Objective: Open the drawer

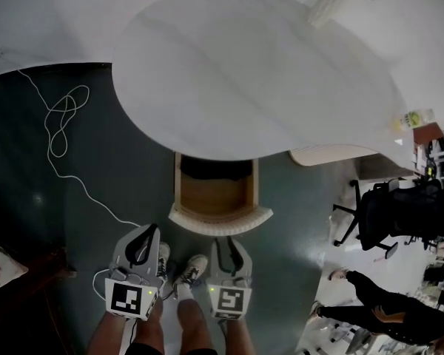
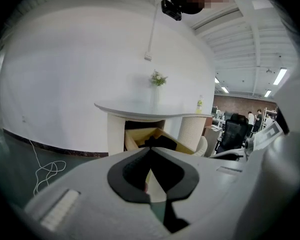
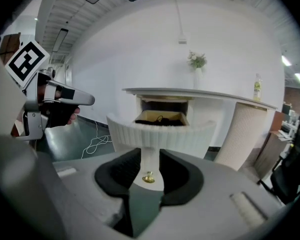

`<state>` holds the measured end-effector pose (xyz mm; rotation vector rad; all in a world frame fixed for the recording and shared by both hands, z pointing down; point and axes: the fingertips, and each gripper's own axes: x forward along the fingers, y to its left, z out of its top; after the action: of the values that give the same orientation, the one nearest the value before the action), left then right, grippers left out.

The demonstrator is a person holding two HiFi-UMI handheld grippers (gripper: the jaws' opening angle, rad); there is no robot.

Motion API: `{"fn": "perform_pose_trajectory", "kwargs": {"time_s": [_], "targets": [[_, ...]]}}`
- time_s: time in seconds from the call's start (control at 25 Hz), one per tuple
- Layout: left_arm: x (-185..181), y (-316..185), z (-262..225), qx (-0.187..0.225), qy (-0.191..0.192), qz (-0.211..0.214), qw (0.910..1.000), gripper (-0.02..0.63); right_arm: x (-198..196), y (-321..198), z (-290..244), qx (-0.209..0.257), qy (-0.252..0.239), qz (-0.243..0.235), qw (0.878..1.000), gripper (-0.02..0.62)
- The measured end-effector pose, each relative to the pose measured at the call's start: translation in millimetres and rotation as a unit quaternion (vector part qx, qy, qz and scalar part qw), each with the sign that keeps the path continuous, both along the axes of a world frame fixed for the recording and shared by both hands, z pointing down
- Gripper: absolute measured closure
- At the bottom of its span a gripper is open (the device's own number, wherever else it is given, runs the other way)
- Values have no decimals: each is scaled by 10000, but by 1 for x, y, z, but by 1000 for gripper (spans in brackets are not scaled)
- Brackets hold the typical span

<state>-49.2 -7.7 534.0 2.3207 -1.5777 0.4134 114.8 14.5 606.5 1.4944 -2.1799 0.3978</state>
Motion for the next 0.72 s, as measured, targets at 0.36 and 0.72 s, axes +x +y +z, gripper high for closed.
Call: {"fn": "perform_pose_trajectory", "kwargs": {"time_s": [0.36, 0.72], "targets": [[2, -13, -81, 458, 155, 23, 9988, 595, 1, -26, -90, 524, -11, 174, 9985, 472], [9, -22, -177, 815, -2, 304, 9962, 595, 5, -46, -200, 1032, -179, 315, 9940, 474]]}}
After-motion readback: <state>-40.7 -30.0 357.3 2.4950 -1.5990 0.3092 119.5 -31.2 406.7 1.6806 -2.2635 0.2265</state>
